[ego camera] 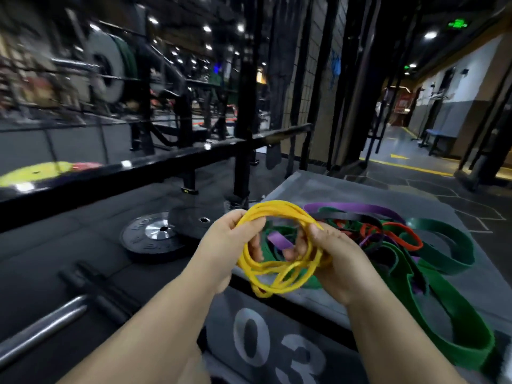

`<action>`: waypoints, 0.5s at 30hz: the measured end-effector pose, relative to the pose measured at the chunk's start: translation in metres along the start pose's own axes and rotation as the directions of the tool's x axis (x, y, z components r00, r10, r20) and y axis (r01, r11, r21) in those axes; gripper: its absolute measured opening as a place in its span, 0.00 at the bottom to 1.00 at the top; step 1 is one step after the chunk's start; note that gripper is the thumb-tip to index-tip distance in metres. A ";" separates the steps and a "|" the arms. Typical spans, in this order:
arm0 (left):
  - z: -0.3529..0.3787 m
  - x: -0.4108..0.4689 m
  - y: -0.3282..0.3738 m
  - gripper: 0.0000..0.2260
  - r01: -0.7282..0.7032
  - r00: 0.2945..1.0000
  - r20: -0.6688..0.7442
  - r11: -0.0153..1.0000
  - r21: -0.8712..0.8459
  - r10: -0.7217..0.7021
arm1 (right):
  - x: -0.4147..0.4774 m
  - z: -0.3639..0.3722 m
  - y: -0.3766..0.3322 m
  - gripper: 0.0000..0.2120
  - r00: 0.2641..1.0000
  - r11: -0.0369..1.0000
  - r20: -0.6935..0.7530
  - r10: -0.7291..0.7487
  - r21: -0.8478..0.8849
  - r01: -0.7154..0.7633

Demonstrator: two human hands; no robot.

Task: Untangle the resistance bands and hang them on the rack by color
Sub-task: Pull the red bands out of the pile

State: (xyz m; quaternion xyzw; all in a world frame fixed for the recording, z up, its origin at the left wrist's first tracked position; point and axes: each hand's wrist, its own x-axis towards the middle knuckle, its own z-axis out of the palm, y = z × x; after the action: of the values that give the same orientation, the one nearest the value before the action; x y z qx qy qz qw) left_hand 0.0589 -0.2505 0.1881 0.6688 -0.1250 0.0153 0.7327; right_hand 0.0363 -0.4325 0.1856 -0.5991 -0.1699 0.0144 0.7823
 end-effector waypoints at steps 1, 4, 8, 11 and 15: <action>-0.012 -0.007 0.008 0.11 -0.003 1.000 -0.021 1.000 0.019 0.004 | 0.006 0.014 -0.004 0.12 1.000 1.000 0.013 0.000 -0.010 0.000; -0.046 -0.030 0.032 0.08 -0.013 0.997 -0.075 0.997 0.076 0.019 | 0.020 0.056 -0.018 0.10 0.996 1.000 0.094 0.000 -0.028 0.003; -0.090 -0.067 0.066 0.05 -0.049 0.977 -0.204 0.995 0.089 0.066 | 0.032 0.111 -0.035 0.08 0.956 0.998 0.293 0.004 -0.063 0.015; -0.119 -0.099 0.087 0.08 -0.123 0.940 -0.314 0.991 0.045 0.131 | 0.034 0.151 -0.040 0.19 0.881 0.998 0.469 0.058 -0.026 -0.052; -0.146 -0.137 0.113 0.12 -0.204 0.892 -0.421 0.977 -0.054 0.163 | 0.031 0.200 -0.041 0.26 0.796 0.989 0.597 0.101 0.028 -0.146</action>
State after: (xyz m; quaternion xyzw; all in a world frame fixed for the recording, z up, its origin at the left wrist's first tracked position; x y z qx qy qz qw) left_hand -0.0710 -0.0753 0.2597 0.5993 -0.0302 0.2196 0.7692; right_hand 0.0018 -0.2508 0.2769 -0.5457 -0.3658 0.2581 0.7084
